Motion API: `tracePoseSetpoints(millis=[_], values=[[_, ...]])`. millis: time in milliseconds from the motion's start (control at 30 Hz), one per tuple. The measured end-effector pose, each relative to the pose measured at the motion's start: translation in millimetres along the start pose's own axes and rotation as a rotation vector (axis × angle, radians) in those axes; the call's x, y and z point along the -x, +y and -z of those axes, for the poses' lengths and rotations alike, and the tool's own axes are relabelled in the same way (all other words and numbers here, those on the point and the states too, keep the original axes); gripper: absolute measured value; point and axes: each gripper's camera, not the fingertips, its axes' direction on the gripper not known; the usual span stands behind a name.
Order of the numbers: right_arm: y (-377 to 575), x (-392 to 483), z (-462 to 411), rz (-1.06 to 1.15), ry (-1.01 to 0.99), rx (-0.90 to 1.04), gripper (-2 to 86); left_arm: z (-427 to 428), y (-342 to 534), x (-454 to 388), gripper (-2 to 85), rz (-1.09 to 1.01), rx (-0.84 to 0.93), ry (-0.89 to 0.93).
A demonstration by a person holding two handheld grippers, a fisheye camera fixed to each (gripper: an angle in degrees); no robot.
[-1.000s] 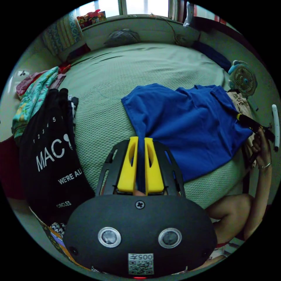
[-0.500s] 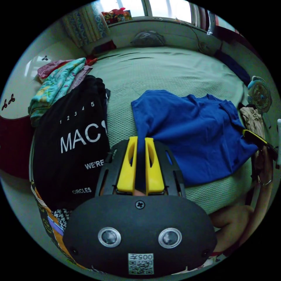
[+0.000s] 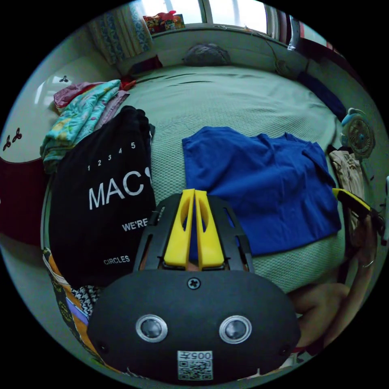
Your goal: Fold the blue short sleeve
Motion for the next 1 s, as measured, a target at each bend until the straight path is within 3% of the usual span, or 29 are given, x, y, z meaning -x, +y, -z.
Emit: tracePoseSetpoints(millis=[200, 333, 433, 633, 1000], values=[[3, 20, -16, -0.002, 0.029, 0.101, 4.2, -7, -8, 0, -0.6, -0.020, 0.008, 0.085], [4, 19, -23, -0.049, 0.165, 0.135, 1.3, -12, -13, -1, -0.6, -0.044, 0.015, 0.110], [8, 21, -14, -0.063, 0.131, 0.093, 0.4, -15, -17, 0, -0.6, -0.057, 0.018, 0.120], [14, 50, 14, -0.006, 0.089, -0.093, 7.0, -22, -23, 2, -0.6, -0.073, 0.025, 0.169], [-2, 76, 19, -0.030, 0.178, -0.170, 9.5, -28, -25, 20, -0.7, -0.072, 0.011, 0.251]])
